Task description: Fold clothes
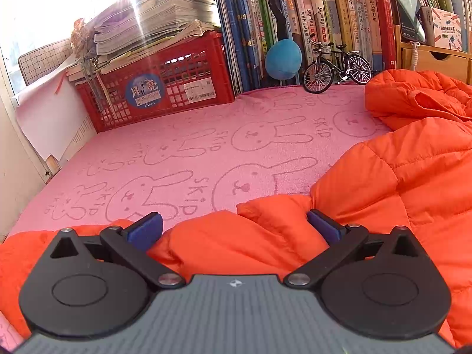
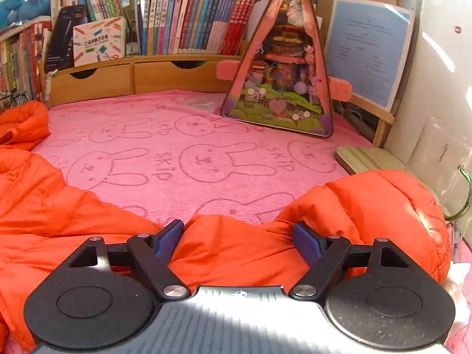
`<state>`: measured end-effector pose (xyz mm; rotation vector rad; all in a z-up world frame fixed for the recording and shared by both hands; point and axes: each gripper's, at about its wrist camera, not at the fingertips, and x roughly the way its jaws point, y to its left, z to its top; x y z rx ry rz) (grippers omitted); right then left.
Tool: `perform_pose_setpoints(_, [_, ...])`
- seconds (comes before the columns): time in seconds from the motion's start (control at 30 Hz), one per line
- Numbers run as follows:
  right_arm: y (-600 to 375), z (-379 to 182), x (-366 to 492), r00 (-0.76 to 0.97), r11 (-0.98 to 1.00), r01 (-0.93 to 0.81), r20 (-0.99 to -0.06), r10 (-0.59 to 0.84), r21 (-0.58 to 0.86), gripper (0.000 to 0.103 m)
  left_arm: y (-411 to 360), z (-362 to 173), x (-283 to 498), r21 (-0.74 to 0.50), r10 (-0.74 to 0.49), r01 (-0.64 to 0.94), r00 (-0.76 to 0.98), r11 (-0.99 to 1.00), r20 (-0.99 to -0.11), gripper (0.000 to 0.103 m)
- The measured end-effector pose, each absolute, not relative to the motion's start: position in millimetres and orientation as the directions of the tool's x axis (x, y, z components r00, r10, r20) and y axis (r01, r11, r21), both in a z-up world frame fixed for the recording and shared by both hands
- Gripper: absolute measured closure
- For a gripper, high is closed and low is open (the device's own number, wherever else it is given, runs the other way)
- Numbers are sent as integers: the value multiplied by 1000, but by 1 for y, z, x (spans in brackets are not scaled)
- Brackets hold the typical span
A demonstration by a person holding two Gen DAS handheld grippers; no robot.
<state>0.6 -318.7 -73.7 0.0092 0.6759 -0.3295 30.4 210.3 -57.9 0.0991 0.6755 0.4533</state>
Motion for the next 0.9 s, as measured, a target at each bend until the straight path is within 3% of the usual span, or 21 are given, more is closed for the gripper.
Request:
perform_pose_setpoints(0.2, [-329, -76, 11, 704, 925, 350, -609, -365, -151, 15, 211, -58, 31, 229, 434, -373, 687, 899, -583, 0])
perform_pose_setpoints(0.5, [-312, -73, 21, 674, 882, 417, -576, -463, -222, 17, 210, -58, 31, 238, 439, -373, 686, 897, -580, 0])
perform_pose_setpoints(0.9, [-191, -23, 0, 860, 992, 24, -504, -84, -126, 11, 208, -58, 31, 250, 447, -373, 686, 894, -575, 0])
